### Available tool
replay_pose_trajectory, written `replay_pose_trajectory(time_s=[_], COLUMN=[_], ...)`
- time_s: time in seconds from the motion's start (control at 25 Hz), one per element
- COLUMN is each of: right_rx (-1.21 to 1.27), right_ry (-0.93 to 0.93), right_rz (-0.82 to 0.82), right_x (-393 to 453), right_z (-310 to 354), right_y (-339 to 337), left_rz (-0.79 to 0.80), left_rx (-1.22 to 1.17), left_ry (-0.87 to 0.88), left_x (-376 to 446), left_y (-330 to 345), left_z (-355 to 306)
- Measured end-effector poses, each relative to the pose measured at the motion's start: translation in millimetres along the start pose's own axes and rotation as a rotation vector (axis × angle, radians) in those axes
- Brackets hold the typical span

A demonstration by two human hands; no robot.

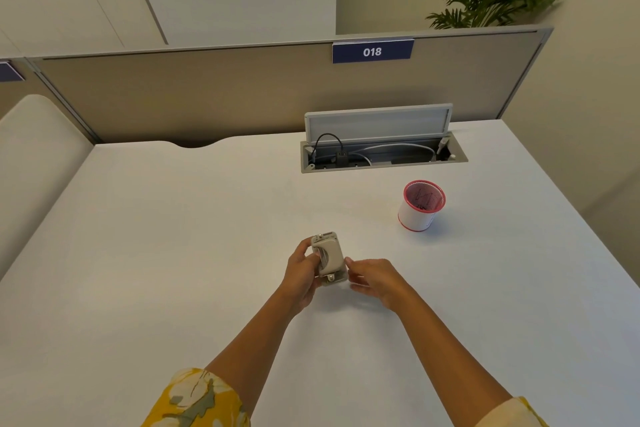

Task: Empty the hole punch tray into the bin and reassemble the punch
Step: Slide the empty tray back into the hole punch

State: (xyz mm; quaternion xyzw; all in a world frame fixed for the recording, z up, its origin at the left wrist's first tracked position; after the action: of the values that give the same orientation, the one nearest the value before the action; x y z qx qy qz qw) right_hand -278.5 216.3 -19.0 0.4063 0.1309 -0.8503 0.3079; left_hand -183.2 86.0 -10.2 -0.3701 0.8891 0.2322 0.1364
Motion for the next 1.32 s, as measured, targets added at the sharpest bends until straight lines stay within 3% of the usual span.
replay_pose_trajectory(time_s=[0.24,0.84,1.16,1.32], right_rx=[0.007,-0.056,0.305,0.329], right_ry=[0.004,-0.102,0.036,0.004], right_rz=[0.100,-0.031,0.173,0.124], right_x=[-2.9,-3.6,-0.5,1.5], right_z=[-5.1,10.4,-5.8,0.8], right_y=[15.6,8.3,20.3,13.3], left_rz=[-0.040,-0.024,-0.024,-0.014], left_rx=[-0.020,-0.096,-0.230,-0.066], left_ry=[-0.005,-0.001,-0.094,-0.103], left_x=[1.3,5.0,-0.6,1.6], left_y=[-7.1,-0.8,0.0,-8.4], left_z=[1.6,-0.4,-2.7,4.9])
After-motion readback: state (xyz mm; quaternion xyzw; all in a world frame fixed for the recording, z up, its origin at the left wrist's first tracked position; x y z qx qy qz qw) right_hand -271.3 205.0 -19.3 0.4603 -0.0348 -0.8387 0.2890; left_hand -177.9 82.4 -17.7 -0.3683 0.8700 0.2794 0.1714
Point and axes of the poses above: each hand's wrist, its own x-axis towards the middle knuckle, its own y-axis out of the palm, z = x × y, the point moved 10 cm from there along x, towards the middle knuckle, and after that the axes turned 8 degrees about y, right-handed, at the moved point
